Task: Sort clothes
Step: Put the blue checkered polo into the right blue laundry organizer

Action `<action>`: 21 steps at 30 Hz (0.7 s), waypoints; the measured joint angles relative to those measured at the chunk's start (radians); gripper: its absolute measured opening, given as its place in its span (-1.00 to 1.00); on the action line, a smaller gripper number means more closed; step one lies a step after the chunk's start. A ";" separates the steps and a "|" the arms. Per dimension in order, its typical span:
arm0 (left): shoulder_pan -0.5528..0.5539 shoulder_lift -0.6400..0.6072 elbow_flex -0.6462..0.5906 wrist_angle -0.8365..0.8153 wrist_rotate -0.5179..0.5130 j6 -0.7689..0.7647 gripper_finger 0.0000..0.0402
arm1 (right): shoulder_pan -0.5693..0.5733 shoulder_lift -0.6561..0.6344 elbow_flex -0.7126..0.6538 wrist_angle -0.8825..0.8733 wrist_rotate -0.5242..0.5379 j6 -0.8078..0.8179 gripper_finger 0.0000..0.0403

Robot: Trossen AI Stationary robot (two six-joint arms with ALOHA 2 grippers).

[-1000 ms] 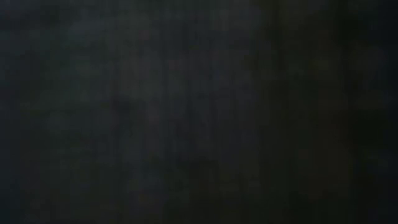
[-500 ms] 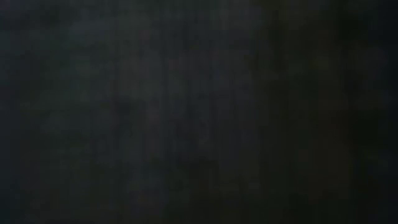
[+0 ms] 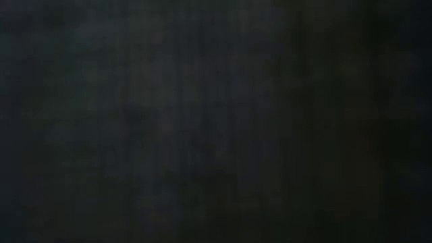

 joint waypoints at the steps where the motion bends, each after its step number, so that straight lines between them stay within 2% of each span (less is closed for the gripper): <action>1: 0.000 0.000 0.000 0.000 0.000 0.000 -0.98 | 0.000 -0.008 0.034 -0.013 -0.003 0.005 0.18; 10: 0.000 0.000 0.000 0.000 0.000 0.000 -0.98 | 0.107 -0.095 0.274 -0.034 -0.028 0.021 0.18; 16: 0.000 0.000 0.000 0.000 0.000 0.000 -0.98 | 0.278 -0.159 0.324 -0.038 -0.181 0.027 0.18; 21: 0.000 0.000 0.000 0.000 0.000 0.000 -0.98 | 0.449 -0.204 0.304 -0.017 -0.292 0.137 0.18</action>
